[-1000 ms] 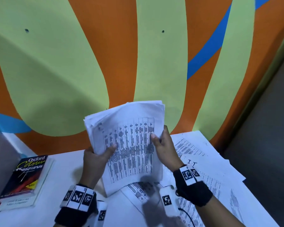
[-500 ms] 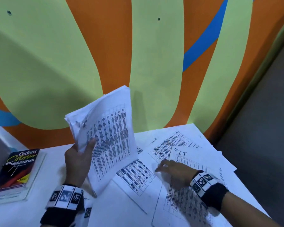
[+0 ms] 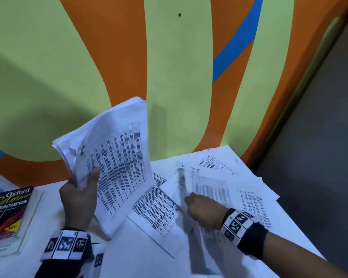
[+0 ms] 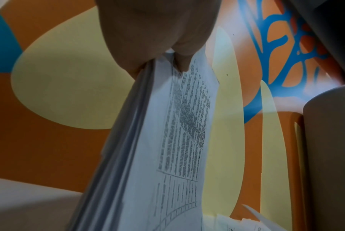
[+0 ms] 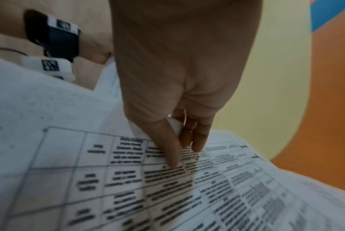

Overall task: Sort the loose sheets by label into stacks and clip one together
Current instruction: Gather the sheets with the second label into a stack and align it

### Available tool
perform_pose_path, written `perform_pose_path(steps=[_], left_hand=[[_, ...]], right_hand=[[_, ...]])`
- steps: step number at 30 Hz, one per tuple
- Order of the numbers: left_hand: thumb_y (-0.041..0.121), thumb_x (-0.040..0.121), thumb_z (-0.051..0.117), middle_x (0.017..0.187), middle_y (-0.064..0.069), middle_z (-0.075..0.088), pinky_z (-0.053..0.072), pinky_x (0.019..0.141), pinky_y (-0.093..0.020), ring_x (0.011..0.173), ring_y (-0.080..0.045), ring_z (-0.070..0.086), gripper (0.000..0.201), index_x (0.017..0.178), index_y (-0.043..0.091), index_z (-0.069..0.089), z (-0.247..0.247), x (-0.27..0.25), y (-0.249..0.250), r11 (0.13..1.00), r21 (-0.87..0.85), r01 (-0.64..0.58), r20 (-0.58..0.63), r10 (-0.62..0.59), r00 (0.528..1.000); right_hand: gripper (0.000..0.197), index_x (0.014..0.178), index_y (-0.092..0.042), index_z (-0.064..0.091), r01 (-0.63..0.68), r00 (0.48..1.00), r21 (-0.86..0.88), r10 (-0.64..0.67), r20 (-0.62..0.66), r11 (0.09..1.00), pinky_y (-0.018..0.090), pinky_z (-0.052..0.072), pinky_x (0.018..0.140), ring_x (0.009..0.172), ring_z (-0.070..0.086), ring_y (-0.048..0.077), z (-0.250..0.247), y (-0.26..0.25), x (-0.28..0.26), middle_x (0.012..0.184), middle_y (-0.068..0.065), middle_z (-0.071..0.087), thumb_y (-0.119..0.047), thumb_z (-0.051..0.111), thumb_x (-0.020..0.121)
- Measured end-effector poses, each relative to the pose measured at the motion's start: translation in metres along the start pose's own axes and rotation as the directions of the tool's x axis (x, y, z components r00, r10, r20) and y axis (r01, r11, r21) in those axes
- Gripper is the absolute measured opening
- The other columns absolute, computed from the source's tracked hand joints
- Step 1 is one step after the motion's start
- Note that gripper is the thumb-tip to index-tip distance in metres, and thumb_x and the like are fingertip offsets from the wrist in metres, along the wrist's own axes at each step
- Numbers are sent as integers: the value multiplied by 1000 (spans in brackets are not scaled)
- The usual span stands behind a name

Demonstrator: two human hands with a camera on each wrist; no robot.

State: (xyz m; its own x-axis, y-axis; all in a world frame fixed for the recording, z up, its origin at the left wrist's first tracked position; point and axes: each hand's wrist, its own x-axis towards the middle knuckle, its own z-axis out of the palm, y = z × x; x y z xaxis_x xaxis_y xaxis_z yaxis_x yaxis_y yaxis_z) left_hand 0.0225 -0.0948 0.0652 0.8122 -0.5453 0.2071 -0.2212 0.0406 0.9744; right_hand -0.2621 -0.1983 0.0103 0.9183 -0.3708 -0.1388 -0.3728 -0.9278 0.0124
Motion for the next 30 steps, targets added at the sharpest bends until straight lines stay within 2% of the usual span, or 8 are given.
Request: perform_pose_path(steps=[5, 8, 11, 13, 16, 18, 22, 30], left_hand=[[24, 84, 71, 104, -9, 62, 43, 82, -33, 95, -19, 58, 39, 108, -6, 64, -4, 5, 13, 999, -5, -49, -90, 49, 995], [25, 84, 71, 105, -8, 63, 44, 84, -32, 97, -19, 59, 38, 108, -3, 65, -12, 8, 17, 997, -11, -76, -139, 74, 988], [28, 84, 71, 112, -9, 64, 49, 93, -38, 104, -20, 62, 42, 116, 0, 63, -22, 11, 17, 996, -10, -92, -170, 89, 981], [28, 84, 71, 117, -12, 64, 48, 98, -42, 108, -24, 62, 45, 118, -1, 62, -28, 13, 17, 995, 6, -95, -191, 95, 977], [28, 85, 71, 112, -7, 62, 47, 94, -39, 105, -23, 61, 44, 115, -2, 63, -30, 13, 18, 996, 4, -88, -205, 87, 975], [31, 84, 71, 110, -4, 60, 47, 90, -37, 103, -22, 61, 46, 114, -3, 63, -28, 12, 18, 996, -5, -92, -213, 88, 973], [31, 83, 72, 117, -5, 62, 49, 96, -42, 107, -20, 63, 49, 119, 0, 61, -22, 10, 25, 995, -40, -93, -222, 82, 972], [19, 85, 71, 118, 3, 55, 46, 90, -20, 81, 30, 52, 42, 122, 6, 58, -6, 3, 31, 982, -123, -141, -143, 123, 982]], right_hand=[[13, 73, 0, 67, 124, 991, 6, -124, -44, 992, 38, 57, 56, 80, 61, 36, 13, -28, 26, 96, 22, 64, 2, 75, 63], [11, 78, -14, 74, 59, 994, 331, -87, 73, 942, 32, 54, 65, 84, 63, 28, 18, -30, 30, 99, 8, 66, -20, 67, 73], [29, 93, -21, 78, -48, 983, 718, 161, -89, 694, 18, 49, 71, 92, 62, 0, 10, -13, 24, 110, -6, 67, -8, 59, 77], [25, 98, -18, 77, -151, 889, 859, 447, -99, 489, 19, 51, 80, 94, 62, -3, 8, 11, 21, 112, -5, 66, -17, 62, 79], [73, 134, -24, 50, -652, 677, 553, 727, 116, 519, 44, 48, 96, 123, 48, 24, 17, 49, 19, 139, 7, 44, -59, 66, 73], [108, 147, -22, 23, -808, 584, 285, 765, 273, 515, 53, 42, 100, 134, 32, 36, 26, 56, 19, 145, 15, 27, -75, 67, 62], [121, 144, -18, 18, -861, 508, 254, 771, 384, 440, 53, 41, 100, 130, 35, 39, 44, 52, 25, 140, 17, 29, -69, 77, 53], [32, 87, -9, 58, -699, 469, 690, 850, 241, 190, 23, 47, 52, 58, 55, 12, 41, 47, 6, 72, 1, 58, -34, 75, 79]])
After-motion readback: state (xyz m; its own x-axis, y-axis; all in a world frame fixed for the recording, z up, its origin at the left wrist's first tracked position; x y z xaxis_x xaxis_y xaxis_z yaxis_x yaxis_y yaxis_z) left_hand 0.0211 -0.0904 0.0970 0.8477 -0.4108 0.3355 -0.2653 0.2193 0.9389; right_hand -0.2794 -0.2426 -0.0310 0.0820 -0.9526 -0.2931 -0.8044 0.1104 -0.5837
